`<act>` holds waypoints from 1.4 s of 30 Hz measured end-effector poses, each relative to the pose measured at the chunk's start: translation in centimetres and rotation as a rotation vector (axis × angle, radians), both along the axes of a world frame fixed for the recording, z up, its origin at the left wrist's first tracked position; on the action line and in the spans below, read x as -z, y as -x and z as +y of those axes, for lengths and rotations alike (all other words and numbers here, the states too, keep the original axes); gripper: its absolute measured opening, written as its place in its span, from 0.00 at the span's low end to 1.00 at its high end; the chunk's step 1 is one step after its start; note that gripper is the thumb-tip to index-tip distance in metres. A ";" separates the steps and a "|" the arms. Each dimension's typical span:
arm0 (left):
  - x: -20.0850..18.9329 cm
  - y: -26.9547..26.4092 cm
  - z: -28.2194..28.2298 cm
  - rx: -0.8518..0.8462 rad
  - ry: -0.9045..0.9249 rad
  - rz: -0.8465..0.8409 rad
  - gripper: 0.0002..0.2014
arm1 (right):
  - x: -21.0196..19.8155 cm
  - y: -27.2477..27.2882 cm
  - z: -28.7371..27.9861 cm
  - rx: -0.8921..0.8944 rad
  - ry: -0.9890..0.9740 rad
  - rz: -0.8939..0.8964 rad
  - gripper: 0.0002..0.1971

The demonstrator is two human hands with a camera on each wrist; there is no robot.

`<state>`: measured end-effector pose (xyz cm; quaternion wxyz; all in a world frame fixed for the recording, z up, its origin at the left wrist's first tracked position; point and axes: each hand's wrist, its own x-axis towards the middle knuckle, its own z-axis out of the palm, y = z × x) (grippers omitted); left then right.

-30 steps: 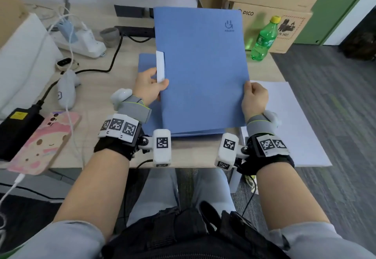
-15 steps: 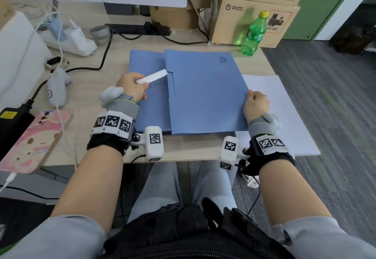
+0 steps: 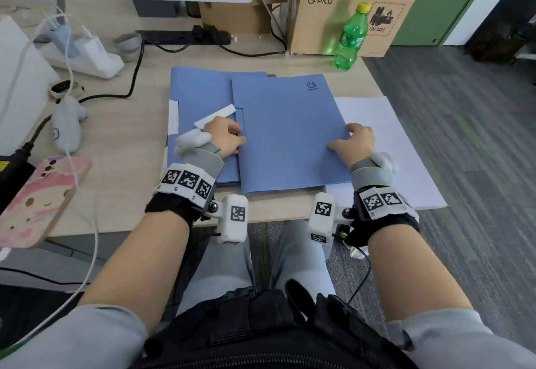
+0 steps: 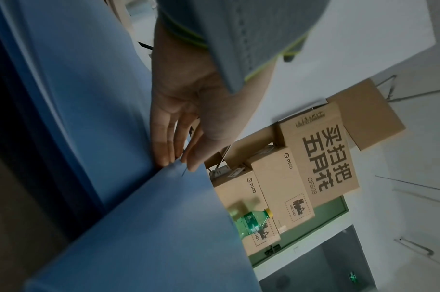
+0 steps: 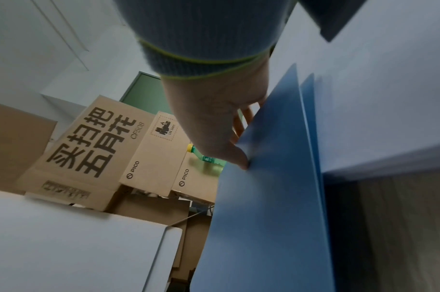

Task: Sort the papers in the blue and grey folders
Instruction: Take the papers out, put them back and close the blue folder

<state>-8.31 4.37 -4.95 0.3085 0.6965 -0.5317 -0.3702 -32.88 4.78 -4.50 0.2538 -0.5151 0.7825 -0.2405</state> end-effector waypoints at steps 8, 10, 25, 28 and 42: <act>0.1 0.5 0.1 -0.068 -0.015 0.005 0.16 | -4.6 -1.7 1.1 -0.186 0.206 0.183 0.25; 0.0 0.6 0.2 -0.075 -0.026 0.010 0.16 | -5.9 -2.8 1.6 -0.222 0.218 0.209 0.25; -5.4 -0.2 4.0 0.153 0.010 0.287 0.13 | -16.8 -12.3 4.6 -0.370 0.498 -0.344 0.13; -7.4 -1.4 5.7 0.096 0.107 0.370 0.09 | -16.4 -14.2 4.7 -0.432 0.402 -0.487 0.11; -9.1 -12.3 10.5 -0.268 0.272 0.510 0.10 | -8.1 -23.1 2.4 -0.557 0.149 -0.388 0.07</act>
